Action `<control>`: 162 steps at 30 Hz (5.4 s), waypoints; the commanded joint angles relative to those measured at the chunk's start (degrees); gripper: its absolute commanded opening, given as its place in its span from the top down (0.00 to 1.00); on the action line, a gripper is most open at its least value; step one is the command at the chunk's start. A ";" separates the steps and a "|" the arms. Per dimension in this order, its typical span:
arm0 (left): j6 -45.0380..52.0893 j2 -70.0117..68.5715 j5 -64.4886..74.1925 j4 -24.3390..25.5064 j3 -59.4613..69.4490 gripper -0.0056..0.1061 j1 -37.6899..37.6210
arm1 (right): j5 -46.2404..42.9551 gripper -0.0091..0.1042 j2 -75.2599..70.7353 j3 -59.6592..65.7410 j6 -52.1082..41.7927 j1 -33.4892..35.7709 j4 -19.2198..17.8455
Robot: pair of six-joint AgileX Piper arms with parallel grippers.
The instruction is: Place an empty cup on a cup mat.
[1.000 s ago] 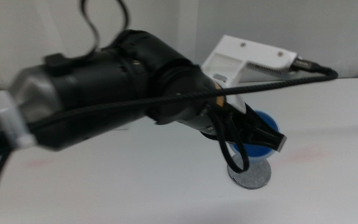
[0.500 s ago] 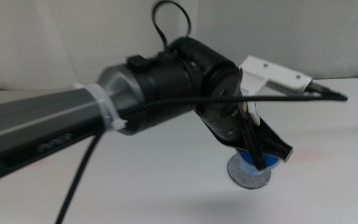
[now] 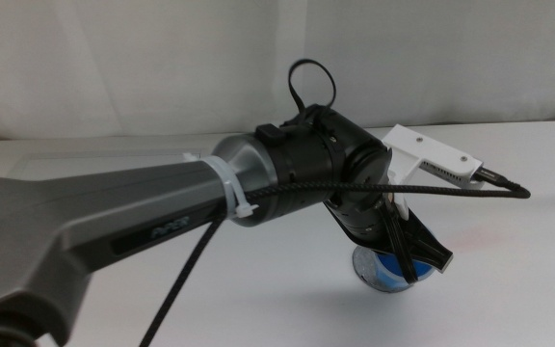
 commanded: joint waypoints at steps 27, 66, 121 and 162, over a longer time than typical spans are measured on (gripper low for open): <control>0.74 6.25 -3.24 -3.29 -3.76 0.98 3.30 | -0.34 0.94 0.20 2.19 -0.15 -0.09 -0.09; 0.51 3.99 -4.29 2.02 -7.57 0.20 3.30 | -0.34 0.94 0.20 2.19 -0.04 -0.09 -0.09; -2.47 -69.91 -20.08 11.67 41.03 0.97 55.36 | -0.34 0.94 0.20 2.19 -0.16 -0.09 -0.09; -4.70 -113.10 -39.90 8.88 92.71 0.98 55.36 | -0.34 0.94 0.20 2.19 -0.16 -0.09 -0.09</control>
